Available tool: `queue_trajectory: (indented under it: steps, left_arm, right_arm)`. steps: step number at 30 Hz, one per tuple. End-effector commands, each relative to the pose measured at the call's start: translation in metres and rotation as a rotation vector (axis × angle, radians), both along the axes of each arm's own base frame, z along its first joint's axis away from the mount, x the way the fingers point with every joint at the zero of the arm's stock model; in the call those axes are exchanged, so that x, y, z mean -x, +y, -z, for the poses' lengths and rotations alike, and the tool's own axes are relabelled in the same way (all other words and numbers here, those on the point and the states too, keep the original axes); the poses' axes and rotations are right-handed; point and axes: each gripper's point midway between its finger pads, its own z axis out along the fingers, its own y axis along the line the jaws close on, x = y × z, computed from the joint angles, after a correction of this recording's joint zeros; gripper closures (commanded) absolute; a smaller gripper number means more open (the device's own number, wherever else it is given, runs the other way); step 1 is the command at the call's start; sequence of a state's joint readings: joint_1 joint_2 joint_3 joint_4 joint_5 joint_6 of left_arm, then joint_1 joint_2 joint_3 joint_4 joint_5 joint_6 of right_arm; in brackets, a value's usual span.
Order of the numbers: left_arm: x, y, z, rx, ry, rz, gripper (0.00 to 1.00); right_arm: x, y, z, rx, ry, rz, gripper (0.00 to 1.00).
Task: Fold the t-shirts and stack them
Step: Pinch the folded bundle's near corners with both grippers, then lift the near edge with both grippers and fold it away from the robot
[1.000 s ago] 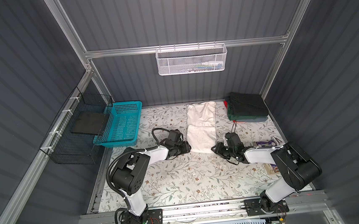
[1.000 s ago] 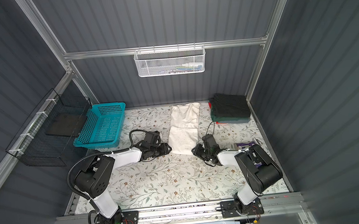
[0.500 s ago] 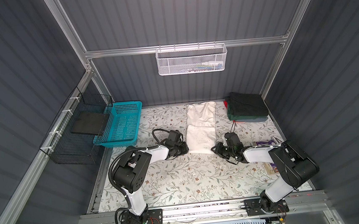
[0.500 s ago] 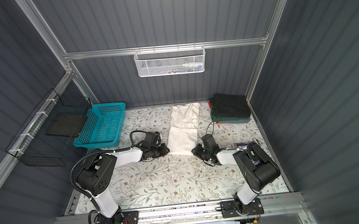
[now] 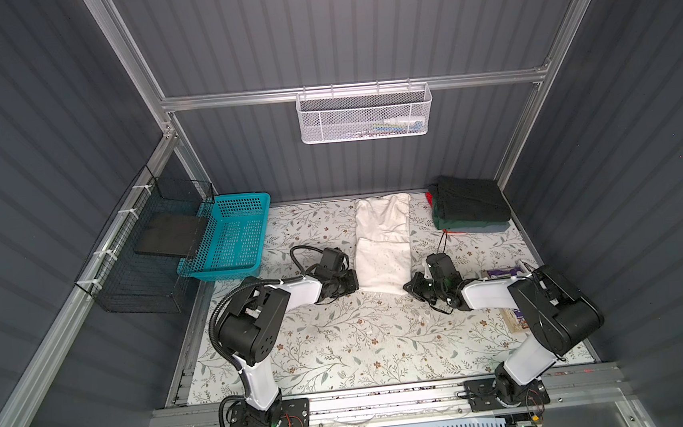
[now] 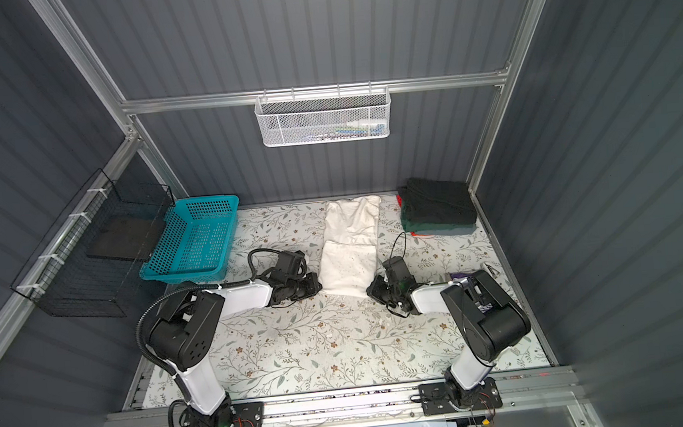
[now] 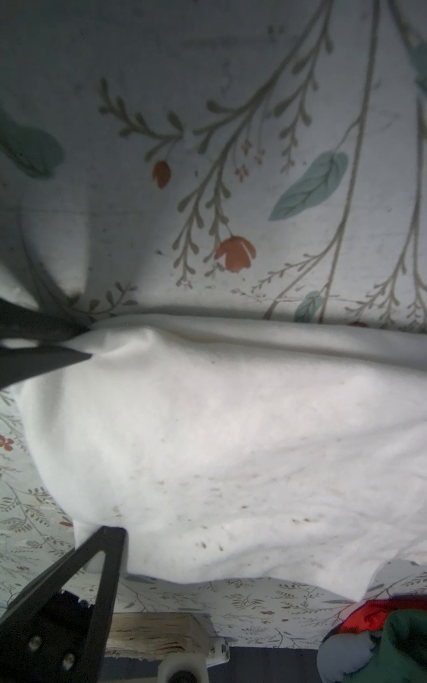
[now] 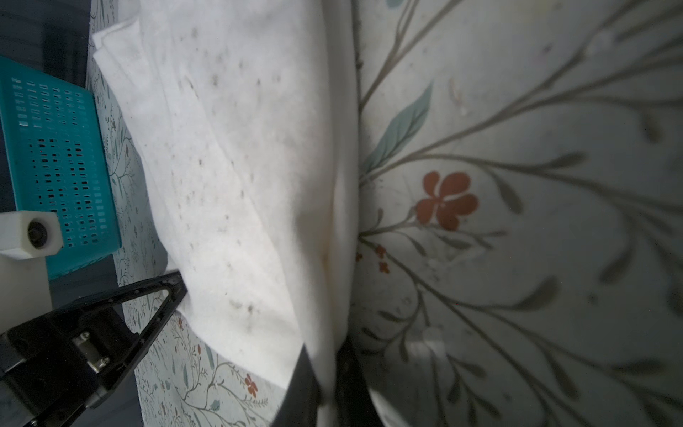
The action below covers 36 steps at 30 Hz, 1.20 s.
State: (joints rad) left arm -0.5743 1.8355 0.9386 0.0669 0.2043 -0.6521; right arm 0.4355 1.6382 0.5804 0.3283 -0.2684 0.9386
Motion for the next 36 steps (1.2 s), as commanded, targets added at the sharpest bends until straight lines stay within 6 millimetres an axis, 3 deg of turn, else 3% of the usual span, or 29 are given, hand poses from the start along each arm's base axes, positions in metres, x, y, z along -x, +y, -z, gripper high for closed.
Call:
queue_trajectory:
  steps: [1,9,17,24,36]
  left_arm:
    - [0.027,0.024,0.046,-0.117,0.152,-0.023,1.00]
    - [0.029,0.027,0.025,-0.105,0.106,-0.024,1.00]
    - [0.040,0.034,-0.010,-0.092,0.040,-0.047,1.00]
    - [0.055,0.030,-0.035,-0.102,-0.005,-0.028,1.00]
    - [0.074,0.031,-0.102,-0.095,-0.135,-0.034,1.00]
  right_arm:
    - [0.012,-0.003,0.014,0.026,0.062,-0.016,0.95]
    - [0.012,-0.001,0.002,0.025,0.036,-0.042,1.00]
    - [0.023,0.001,-0.012,0.002,0.040,-0.061,1.00]
    - [0.033,-0.004,-0.045,0.049,-0.024,-0.076,1.00]
    - [0.054,-0.001,-0.098,0.047,-0.108,-0.094,1.00]
